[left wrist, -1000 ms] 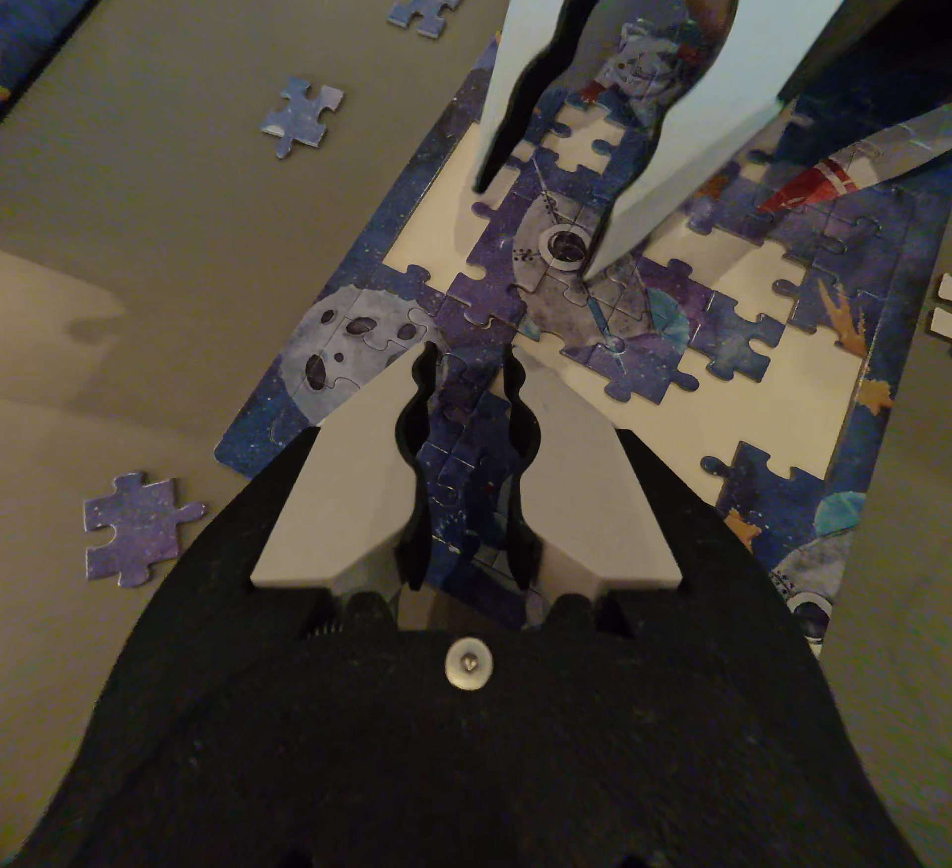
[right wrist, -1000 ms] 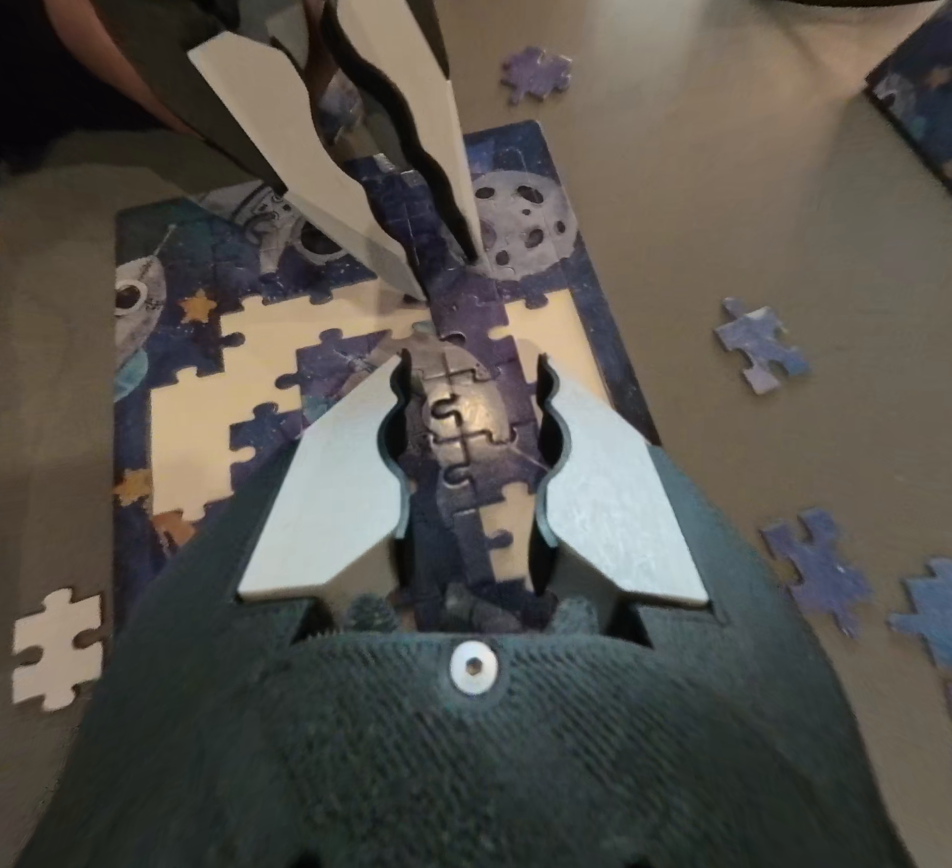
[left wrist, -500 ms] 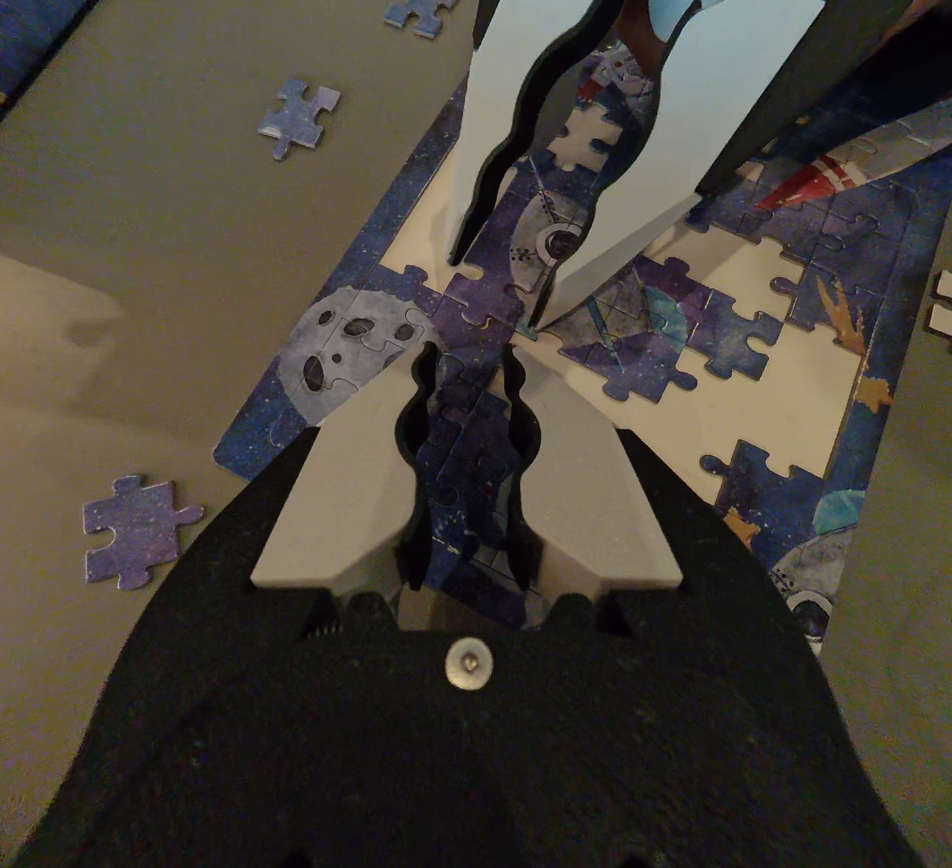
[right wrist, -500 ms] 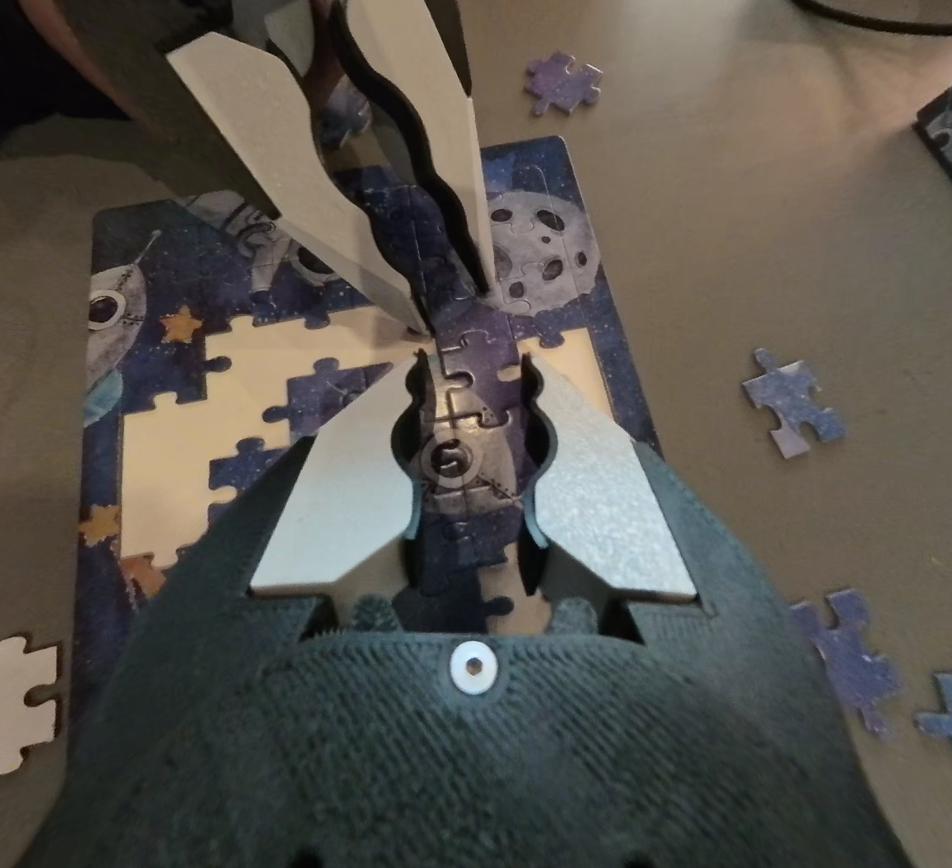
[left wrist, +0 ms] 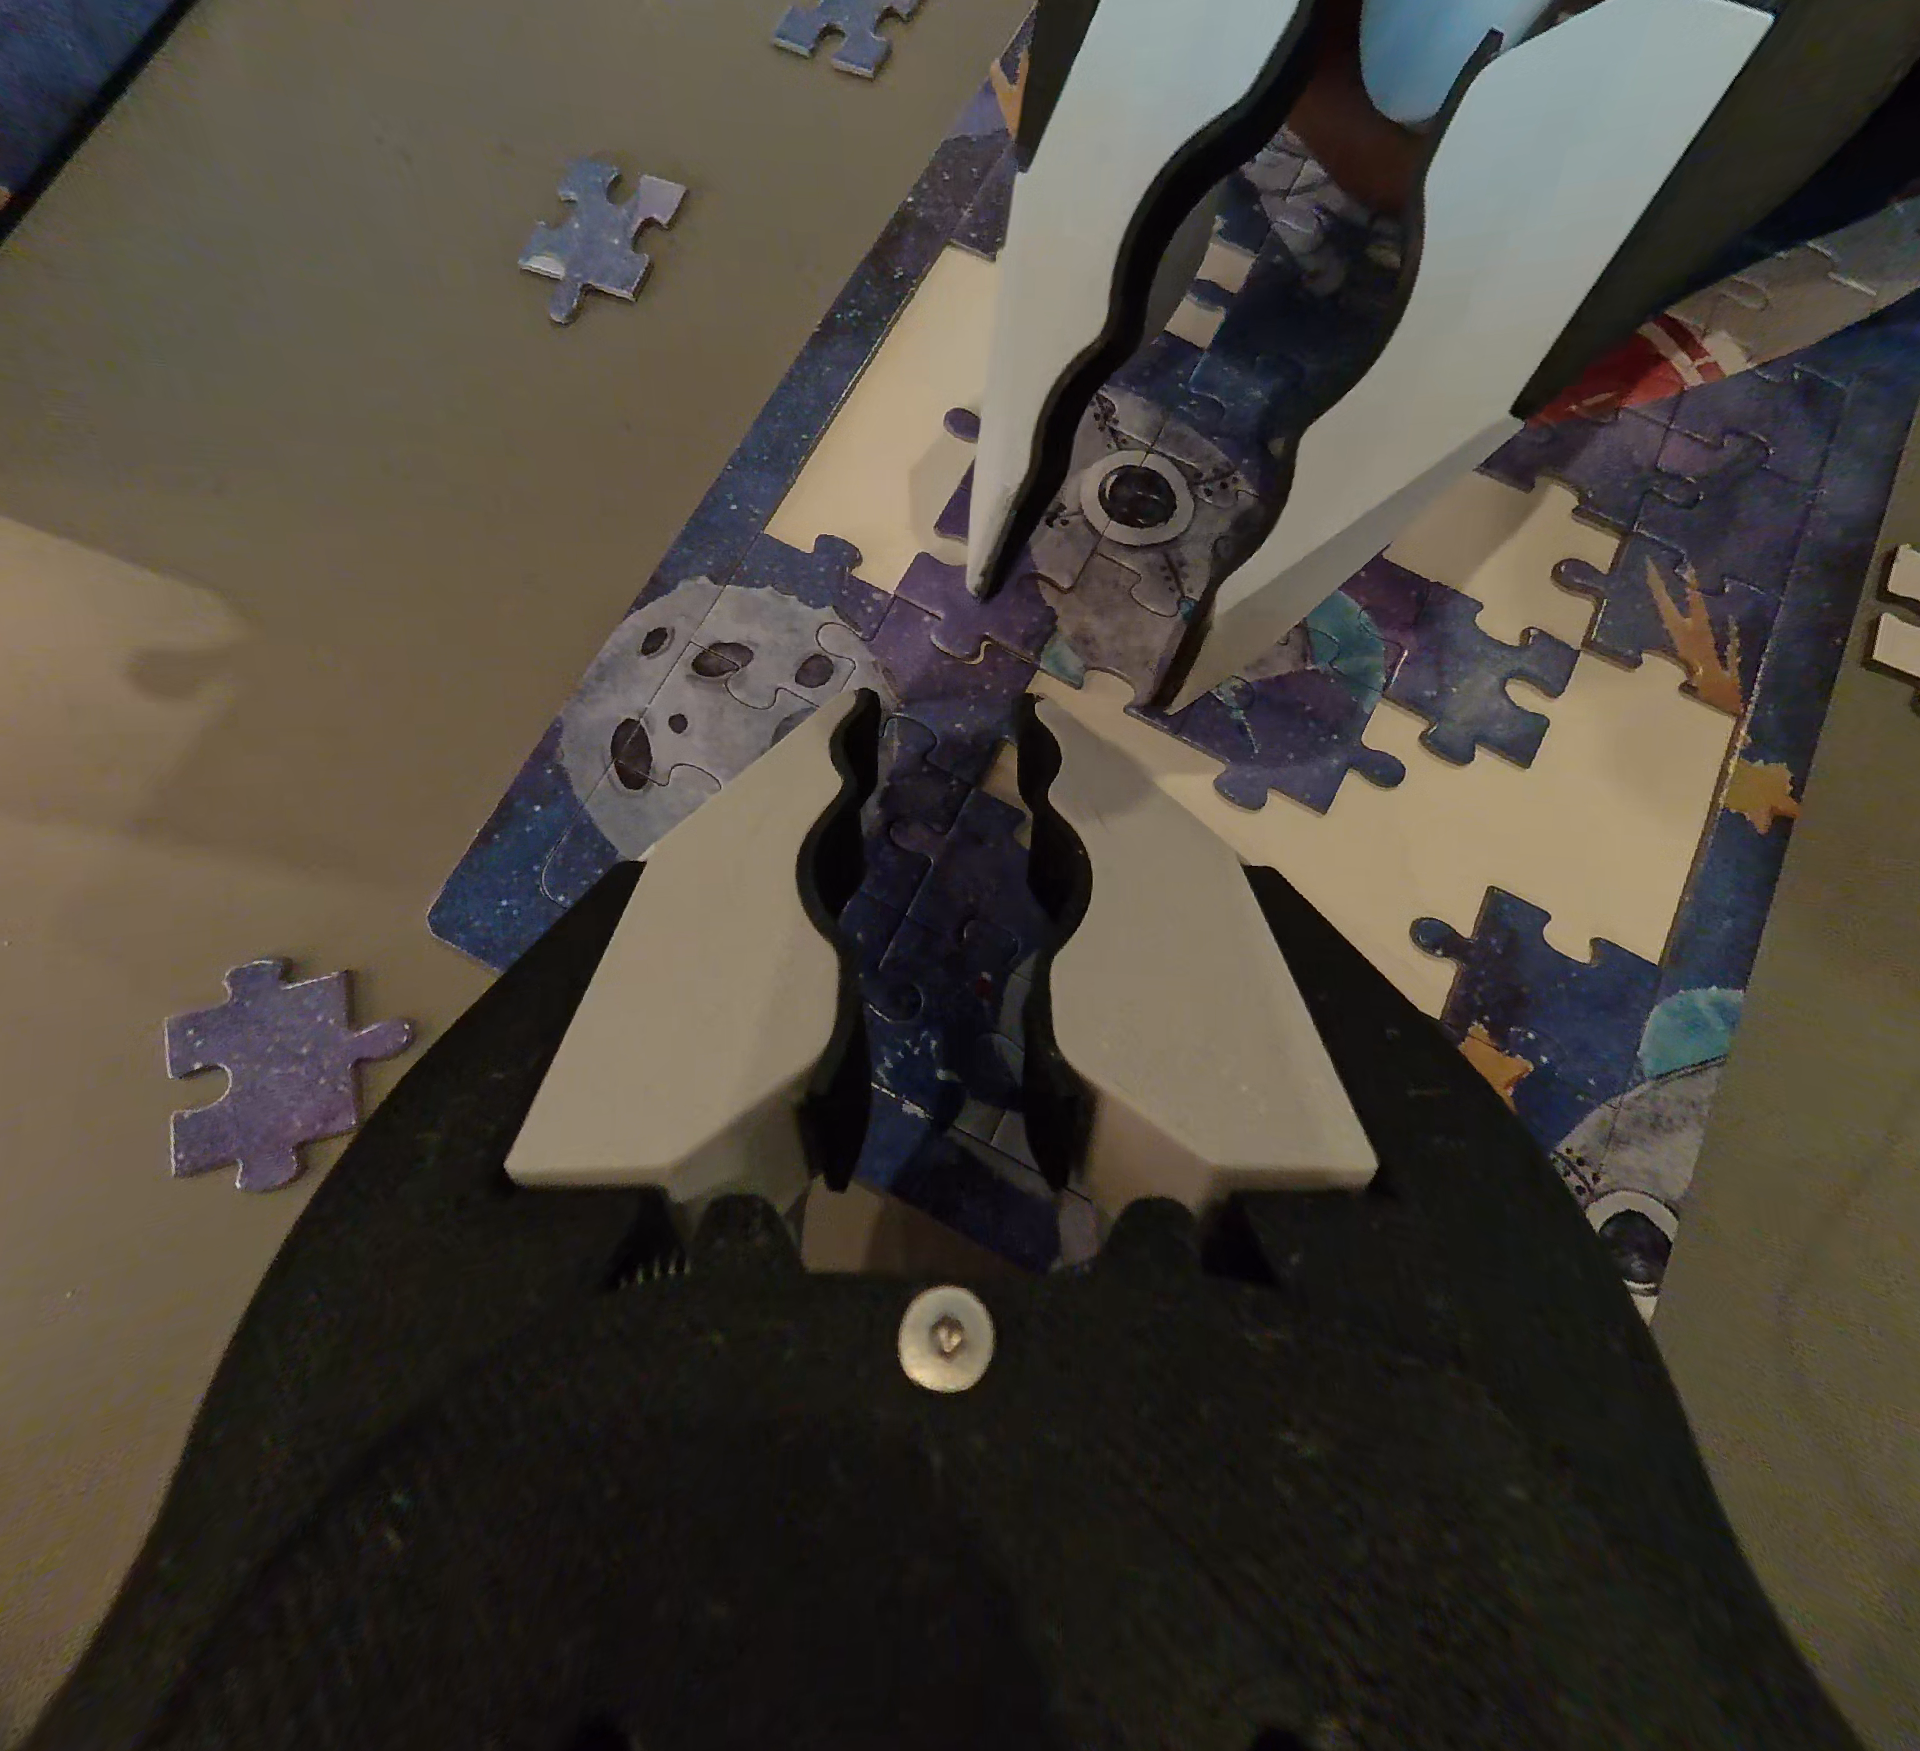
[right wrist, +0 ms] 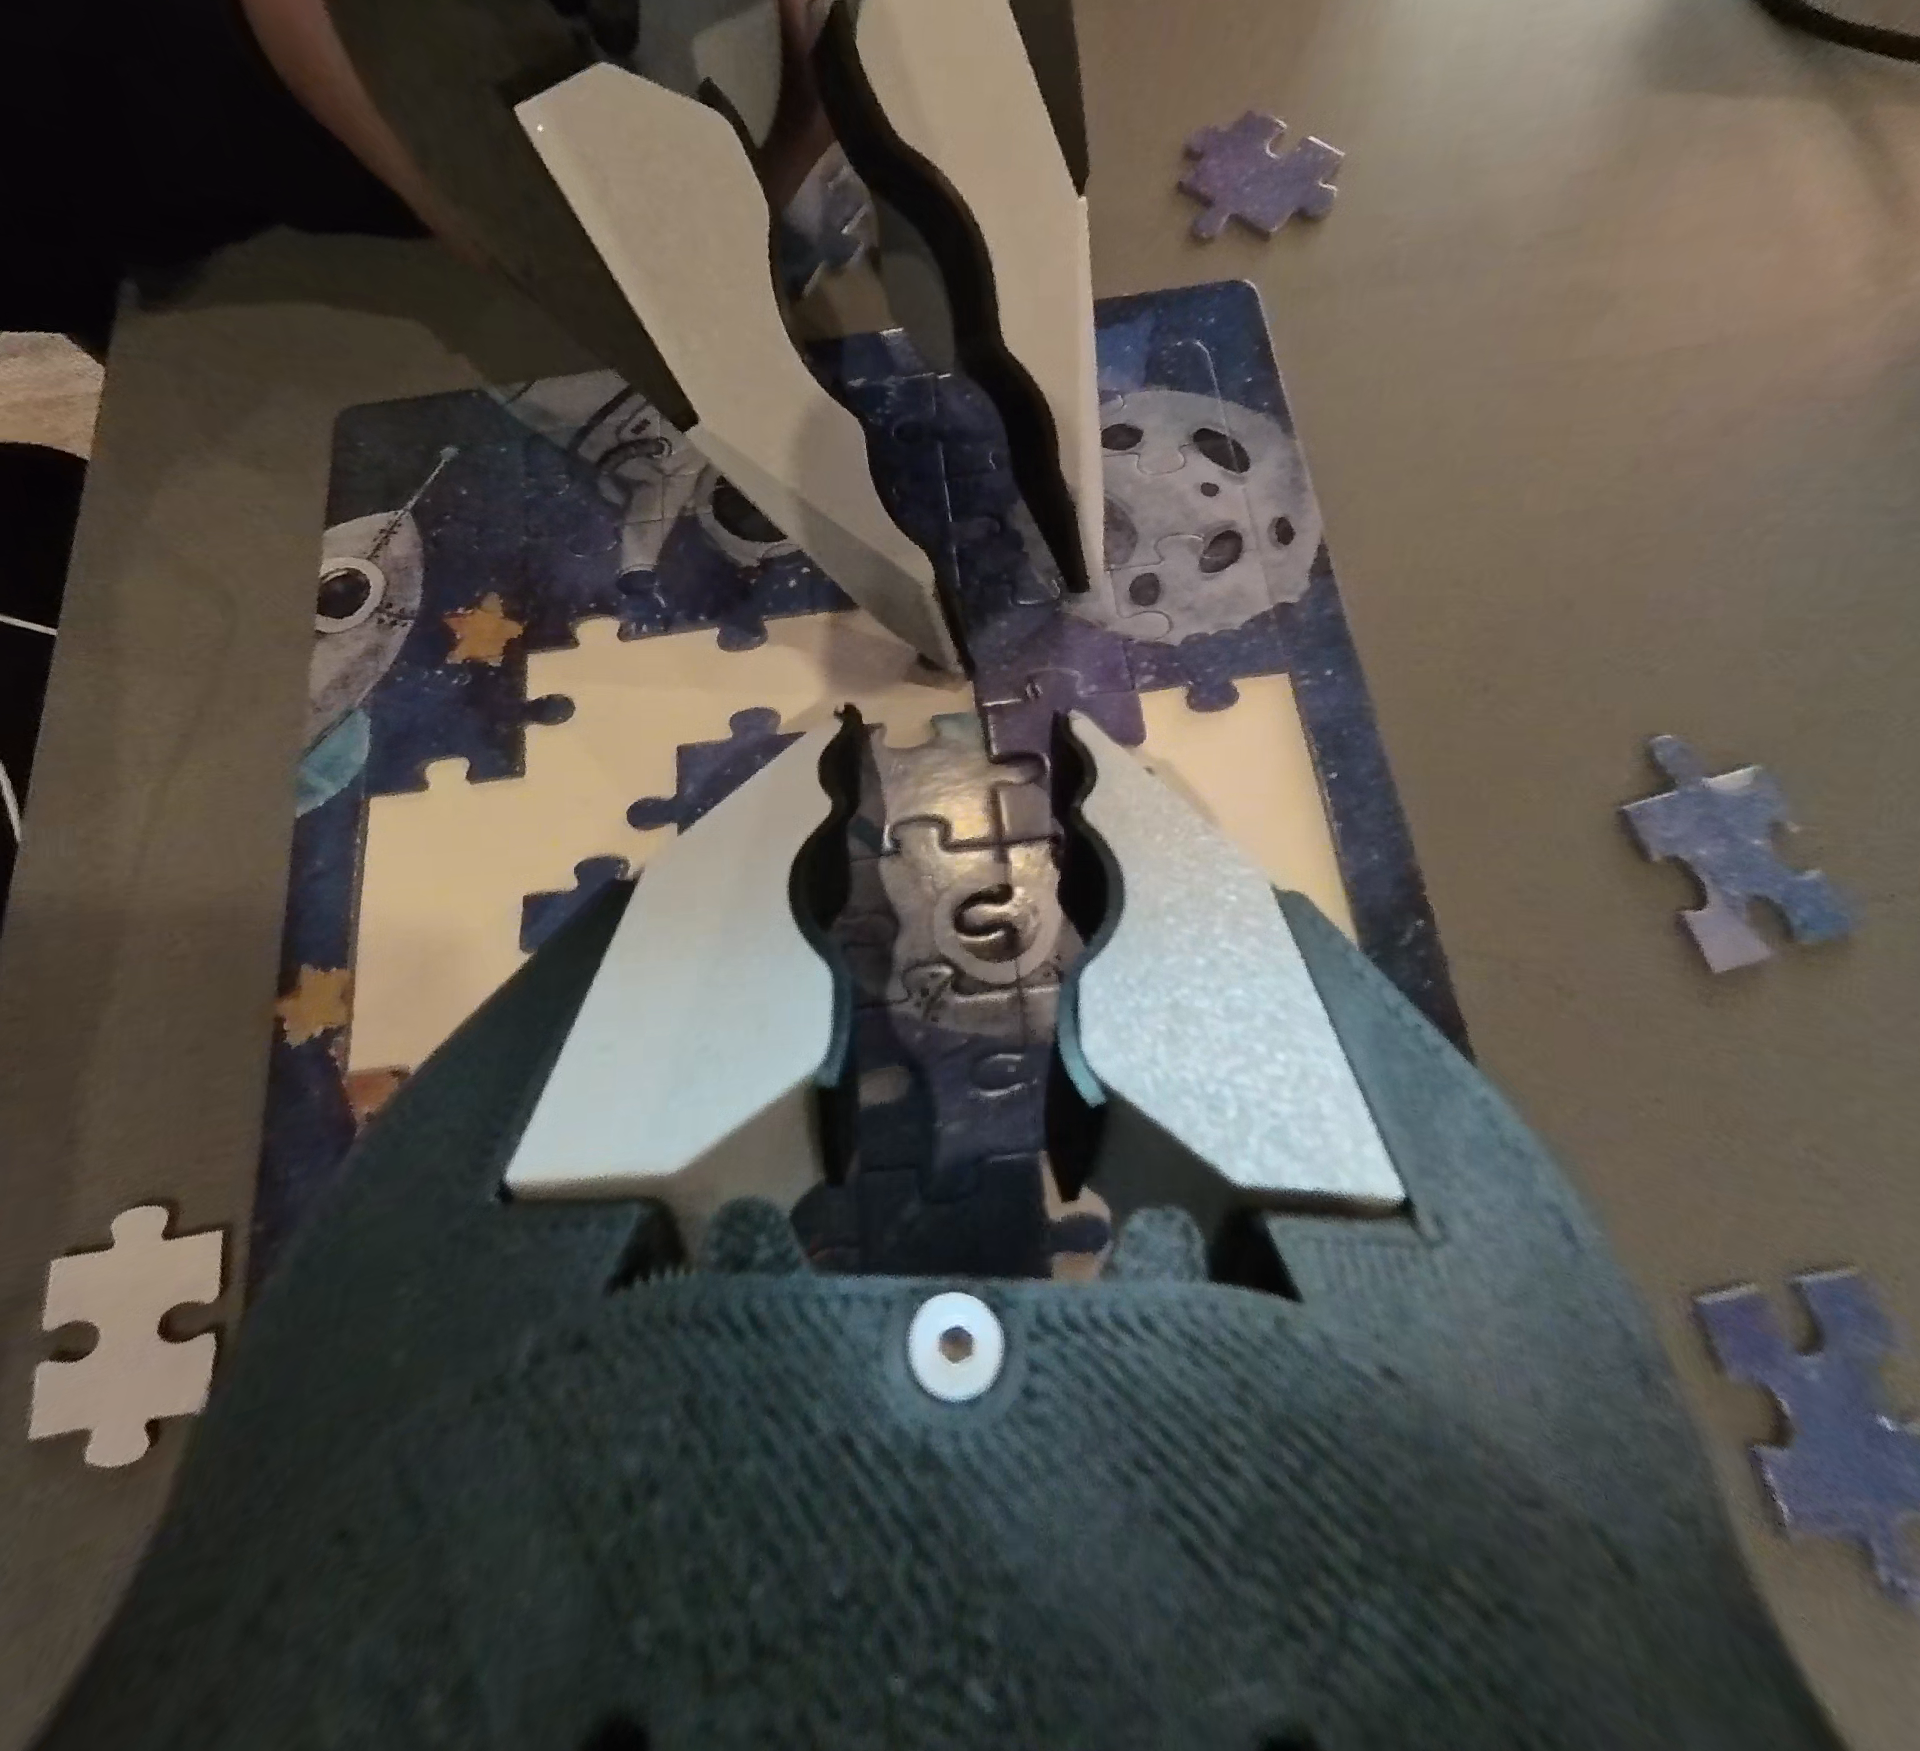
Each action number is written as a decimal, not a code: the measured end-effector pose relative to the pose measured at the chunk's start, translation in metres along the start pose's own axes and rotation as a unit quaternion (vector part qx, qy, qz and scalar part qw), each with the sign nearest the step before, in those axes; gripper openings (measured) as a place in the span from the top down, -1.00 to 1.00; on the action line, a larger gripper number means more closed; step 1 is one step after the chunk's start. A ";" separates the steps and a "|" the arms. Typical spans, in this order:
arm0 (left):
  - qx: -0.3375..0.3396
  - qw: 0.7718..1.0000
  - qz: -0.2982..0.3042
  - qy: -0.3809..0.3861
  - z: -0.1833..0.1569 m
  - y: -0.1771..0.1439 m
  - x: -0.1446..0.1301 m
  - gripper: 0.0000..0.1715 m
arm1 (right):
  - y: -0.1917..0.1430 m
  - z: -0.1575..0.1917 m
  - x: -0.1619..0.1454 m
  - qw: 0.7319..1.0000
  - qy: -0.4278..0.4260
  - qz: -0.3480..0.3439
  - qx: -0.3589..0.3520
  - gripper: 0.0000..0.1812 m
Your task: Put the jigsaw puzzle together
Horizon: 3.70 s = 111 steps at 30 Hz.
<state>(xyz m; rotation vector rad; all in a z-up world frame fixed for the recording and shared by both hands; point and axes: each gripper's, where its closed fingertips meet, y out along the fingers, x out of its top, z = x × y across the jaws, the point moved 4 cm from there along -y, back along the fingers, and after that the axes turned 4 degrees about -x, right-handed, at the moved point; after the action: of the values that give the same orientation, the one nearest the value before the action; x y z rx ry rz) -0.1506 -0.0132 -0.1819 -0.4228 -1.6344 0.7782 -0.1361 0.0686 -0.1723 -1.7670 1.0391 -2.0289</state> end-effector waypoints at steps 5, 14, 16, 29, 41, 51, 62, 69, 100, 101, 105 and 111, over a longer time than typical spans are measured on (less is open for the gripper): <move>0.000 1.000 0.000 0.001 0.000 0.000 0.000 0.71 | -0.001 0.001 -0.001 1.000 -0.002 -0.001 0.000 0.62; 0.001 1.000 0.000 0.001 0.000 0.000 0.000 0.71 | -0.003 0.003 -0.002 1.000 -0.009 0.001 -0.007 0.64; 0.001 1.000 0.000 0.001 0.000 0.000 0.000 0.71 | -0.003 0.003 -0.003 1.000 -0.009 0.002 -0.007 0.65; 0.006 1.000 0.003 0.015 -0.003 0.001 0.000 0.71 | 0.002 -0.011 -0.003 1.000 0.007 0.011 -0.018 0.38; 0.009 1.000 0.004 0.020 -0.003 0.002 0.001 0.72 | 0.001 -0.016 -0.005 0.999 0.021 0.017 -0.017 0.78; 0.009 1.000 0.004 0.020 -0.003 0.002 0.001 0.72 | -0.002 -0.014 -0.001 1.000 0.011 0.004 -0.017 0.86; 0.009 1.000 0.004 0.020 -0.003 0.002 0.001 0.72 | -0.012 -0.022 0.007 0.998 0.038 -0.040 -0.028 0.80; 0.009 1.000 0.004 0.020 -0.003 0.002 0.001 0.72 | -0.007 -0.021 -0.003 0.999 0.045 -0.010 -0.020 0.58; 0.007 1.000 0.004 0.022 -0.002 0.002 0.001 0.74 | -0.024 -0.034 0.002 0.996 0.018 -0.031 -0.088 0.61; 0.009 1.000 0.004 0.023 -0.002 0.002 0.002 0.74 | -0.020 -0.024 0.002 0.998 0.011 -0.023 -0.062 0.62; 0.010 1.000 0.005 0.029 -0.003 0.002 0.002 0.78 | -0.006 -0.003 -0.006 1.000 0.001 0.015 0.000 0.60; 0.008 1.000 0.004 0.027 -0.003 0.002 0.002 0.78 | -0.003 0.002 -0.007 1.000 0.015 0.013 0.020 0.57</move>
<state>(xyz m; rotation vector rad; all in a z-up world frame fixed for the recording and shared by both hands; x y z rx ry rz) -0.1489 -0.0099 -0.1817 -0.4363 -1.5766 0.7799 -0.1322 0.0747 -0.1757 -1.6998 1.0172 -2.0515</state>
